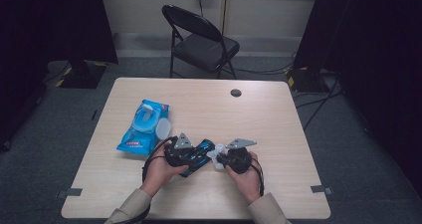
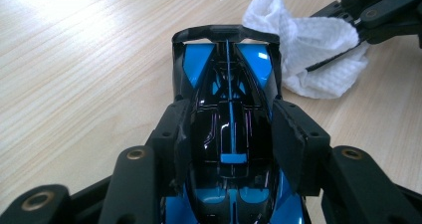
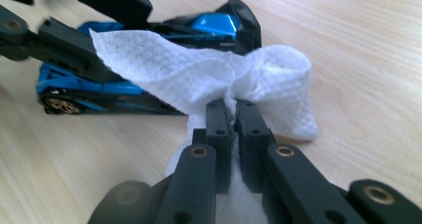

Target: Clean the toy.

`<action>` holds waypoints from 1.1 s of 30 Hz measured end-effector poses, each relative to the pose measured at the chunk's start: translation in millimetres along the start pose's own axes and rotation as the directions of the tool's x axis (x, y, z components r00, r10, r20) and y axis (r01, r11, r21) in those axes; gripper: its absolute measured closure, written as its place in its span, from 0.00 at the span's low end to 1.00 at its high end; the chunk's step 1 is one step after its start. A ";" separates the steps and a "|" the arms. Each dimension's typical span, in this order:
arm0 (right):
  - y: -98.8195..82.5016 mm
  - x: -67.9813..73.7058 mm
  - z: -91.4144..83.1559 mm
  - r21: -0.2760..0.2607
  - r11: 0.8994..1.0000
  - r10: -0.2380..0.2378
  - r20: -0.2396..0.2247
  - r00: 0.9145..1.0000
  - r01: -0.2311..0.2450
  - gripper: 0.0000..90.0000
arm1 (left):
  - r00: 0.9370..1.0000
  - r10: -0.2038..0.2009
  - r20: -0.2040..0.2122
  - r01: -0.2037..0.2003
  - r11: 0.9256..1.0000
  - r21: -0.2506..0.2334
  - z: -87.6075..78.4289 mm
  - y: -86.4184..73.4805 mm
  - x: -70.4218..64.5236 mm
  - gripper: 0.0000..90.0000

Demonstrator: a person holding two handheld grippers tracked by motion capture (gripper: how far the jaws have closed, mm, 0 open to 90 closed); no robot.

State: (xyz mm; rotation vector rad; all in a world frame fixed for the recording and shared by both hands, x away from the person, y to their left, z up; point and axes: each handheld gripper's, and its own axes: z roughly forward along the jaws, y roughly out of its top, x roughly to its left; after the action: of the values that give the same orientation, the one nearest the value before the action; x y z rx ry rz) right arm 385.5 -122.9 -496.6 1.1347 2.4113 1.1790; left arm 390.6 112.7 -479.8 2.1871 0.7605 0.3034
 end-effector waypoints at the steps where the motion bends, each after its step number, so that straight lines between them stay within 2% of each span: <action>1: -1.3 -0.1 1.5 0.008 1.000 0.000 -0.002 1.000 0.000 0.96 | 1.000 0.000 0.000 0.000 1.000 0.000 0.0 0.0 0.0 0.57; 6: -2.5 1.7 4.1 0.013 1.000 -0.003 -0.002 1.000 0.003 0.96 | 1.000 -0.001 0.001 0.001 1.000 -0.004 0.1 -0.4 0.1 0.57; 14: -2.7 5.9 4.4 0.018 1.000 -0.002 -0.026 1.000 0.002 0.96 | 1.000 -0.001 0.001 0.001 1.000 -0.003 0.1 -0.3 0.1 0.57; 20: -2.2 22.3 7.8 0.028 0.999 -0.035 -0.069 0.997 0.037 0.96 | 1.000 -0.001 0.003 0.001 1.000 -0.004 0.2 -0.3 0.2 0.57; 26: -0.6 43.8 14.0 0.038 0.997 -0.063 -0.141 0.988 0.069 0.96 | 1.000 0.000 0.002 0.000 1.000 -0.001 0.1 0.0 0.3 0.57; 29: 0.6 51.6 16.2 0.041 0.996 -0.078 -0.153 0.985 0.085 0.96 | 1.000 0.003 0.002 -0.003 1.000 0.002 -0.2 0.0 0.5 0.57; 33: 0.2 52.4 16.6 0.039 0.996 -0.075 -0.159 0.984 0.082 0.96 | 1.000 0.003 0.001 -0.003 1.000 0.004 -0.3 0.2 0.4 0.57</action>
State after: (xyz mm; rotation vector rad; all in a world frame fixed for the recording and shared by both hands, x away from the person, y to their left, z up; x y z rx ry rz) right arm 358.5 -75.2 -500.7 0.9826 2.5871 1.2374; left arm 390.9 113.1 -479.5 2.1928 0.7579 0.3030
